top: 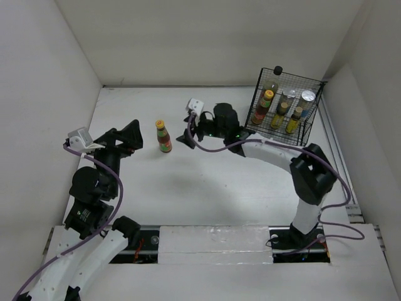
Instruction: Organize the condiment bottles
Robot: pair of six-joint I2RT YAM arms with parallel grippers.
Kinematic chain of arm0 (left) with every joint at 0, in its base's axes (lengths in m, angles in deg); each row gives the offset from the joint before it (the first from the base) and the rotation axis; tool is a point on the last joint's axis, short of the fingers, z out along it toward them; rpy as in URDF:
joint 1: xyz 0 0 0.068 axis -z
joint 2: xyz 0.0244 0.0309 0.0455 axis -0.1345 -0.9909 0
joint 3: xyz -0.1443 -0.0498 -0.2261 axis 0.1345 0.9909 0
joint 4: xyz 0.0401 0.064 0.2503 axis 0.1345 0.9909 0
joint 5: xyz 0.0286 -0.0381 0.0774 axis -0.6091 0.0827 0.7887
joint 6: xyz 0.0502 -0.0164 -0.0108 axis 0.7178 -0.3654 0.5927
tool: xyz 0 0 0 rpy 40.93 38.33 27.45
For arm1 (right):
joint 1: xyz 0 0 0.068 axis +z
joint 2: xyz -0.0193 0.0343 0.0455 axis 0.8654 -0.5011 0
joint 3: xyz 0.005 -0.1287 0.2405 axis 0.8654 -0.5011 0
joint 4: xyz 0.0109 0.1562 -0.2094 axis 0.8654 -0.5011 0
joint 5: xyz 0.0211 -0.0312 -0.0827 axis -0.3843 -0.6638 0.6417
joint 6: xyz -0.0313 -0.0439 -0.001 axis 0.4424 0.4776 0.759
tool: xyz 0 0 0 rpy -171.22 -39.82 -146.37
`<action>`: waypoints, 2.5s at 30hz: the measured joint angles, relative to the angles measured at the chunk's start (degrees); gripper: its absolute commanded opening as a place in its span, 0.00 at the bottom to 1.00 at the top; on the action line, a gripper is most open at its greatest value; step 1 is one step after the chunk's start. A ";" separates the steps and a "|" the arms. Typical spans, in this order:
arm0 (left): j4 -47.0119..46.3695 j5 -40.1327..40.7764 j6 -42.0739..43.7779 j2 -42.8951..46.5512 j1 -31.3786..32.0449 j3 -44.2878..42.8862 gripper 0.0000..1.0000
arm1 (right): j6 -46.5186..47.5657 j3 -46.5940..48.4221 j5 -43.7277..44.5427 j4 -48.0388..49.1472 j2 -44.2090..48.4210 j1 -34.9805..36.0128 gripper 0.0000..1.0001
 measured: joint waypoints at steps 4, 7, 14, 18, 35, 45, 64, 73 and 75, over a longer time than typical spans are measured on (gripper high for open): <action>0.00 0.20 -0.02 0.09 0.00 0.00 0.93 | 1.44 6.69 -2.99 -2.16 -8.81 2.89 0.94; 0.00 0.17 0.00 0.09 0.00 0.00 0.93 | 2.08 12.22 -4.07 -3.67 -13.99 3.56 0.95; 0.00 0.07 0.00 0.09 0.00 0.00 0.93 | 2.38 23.56 -4.15 -4.22 -21.99 4.24 0.96; 0.00 -0.39 0.00 0.09 0.00 0.00 0.93 | 0.94 29.88 -3.89 -3.02 -27.78 4.26 0.81; -0.24 -3.39 0.28 -1.42 -0.02 0.00 0.94 | -15.10 0.81 -7.89 15.23 -2.45 -0.28 0.22; -0.28 -15.58 1.66 -12.37 0.00 -0.57 0.96 | -10.40 -15.19 6.01 15.21 32.41 -18.05 0.20; 0.26 -21.97 2.36 -17.03 0.00 -1.51 1.00 | -8.87 -19.98 7.39 7.39 22.69 -34.01 0.18; 0.33 -21.90 2.38 -17.03 0.00 -1.51 1.00 | -9.64 -20.61 7.65 13.25 18.38 -33.64 0.18; 0.42 -21.90 2.38 -17.03 0.00 -1.51 1.00 | -9.84 -21.31 7.89 14.67 17.49 -33.62 0.18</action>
